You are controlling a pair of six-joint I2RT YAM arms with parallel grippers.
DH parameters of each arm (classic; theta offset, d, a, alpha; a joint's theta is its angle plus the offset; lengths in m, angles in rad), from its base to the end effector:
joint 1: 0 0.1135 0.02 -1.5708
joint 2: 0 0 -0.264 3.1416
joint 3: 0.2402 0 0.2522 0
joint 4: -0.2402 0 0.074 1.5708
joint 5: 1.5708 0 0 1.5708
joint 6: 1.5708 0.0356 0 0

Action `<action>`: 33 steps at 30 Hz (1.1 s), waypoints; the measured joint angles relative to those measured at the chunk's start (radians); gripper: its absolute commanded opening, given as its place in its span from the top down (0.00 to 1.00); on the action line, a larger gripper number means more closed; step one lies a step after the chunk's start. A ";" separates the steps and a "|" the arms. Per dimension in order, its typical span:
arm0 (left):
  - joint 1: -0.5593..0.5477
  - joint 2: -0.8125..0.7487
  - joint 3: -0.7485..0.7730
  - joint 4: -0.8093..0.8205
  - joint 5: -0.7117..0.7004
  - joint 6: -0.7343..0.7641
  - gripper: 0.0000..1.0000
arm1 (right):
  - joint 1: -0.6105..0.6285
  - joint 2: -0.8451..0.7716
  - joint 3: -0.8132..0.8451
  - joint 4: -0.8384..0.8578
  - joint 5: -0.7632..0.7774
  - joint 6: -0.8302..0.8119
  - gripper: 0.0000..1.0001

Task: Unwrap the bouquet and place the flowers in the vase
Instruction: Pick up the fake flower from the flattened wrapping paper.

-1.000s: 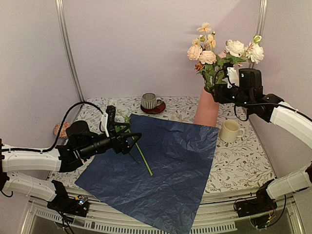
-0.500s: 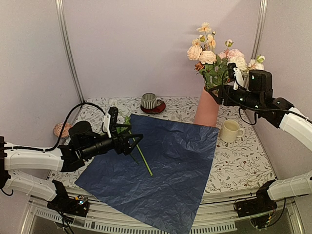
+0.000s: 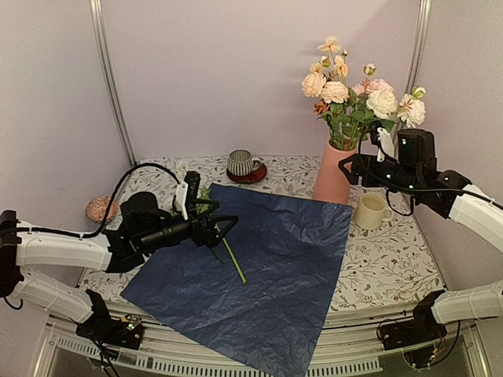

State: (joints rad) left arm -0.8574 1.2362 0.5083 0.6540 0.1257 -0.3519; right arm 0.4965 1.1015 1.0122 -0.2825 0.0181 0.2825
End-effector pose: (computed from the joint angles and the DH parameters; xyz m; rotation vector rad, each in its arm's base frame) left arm 0.1701 -0.2034 0.2366 0.5348 1.6630 -1.0110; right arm 0.2219 0.1195 0.3471 -0.1988 1.9653 0.4961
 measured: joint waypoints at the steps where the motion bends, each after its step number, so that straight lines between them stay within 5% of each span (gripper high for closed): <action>1: 0.000 0.005 0.001 0.002 0.002 0.000 0.02 | 0.000 0.002 -0.010 0.005 0.008 0.002 0.12; 24: 0.000 -0.014 0.013 -0.039 -0.043 0.016 0.02 | 0.002 0.133 -0.273 0.202 -0.059 -0.003 0.09; 33: 0.026 -0.050 0.022 -0.138 -0.177 -0.030 0.07 | 0.124 0.224 -0.284 0.307 -0.100 -0.002 0.11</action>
State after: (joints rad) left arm -0.8318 1.1858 0.5301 0.5159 -0.0513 -0.3817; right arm 0.6201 1.3251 0.7280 0.0246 -0.0822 0.2806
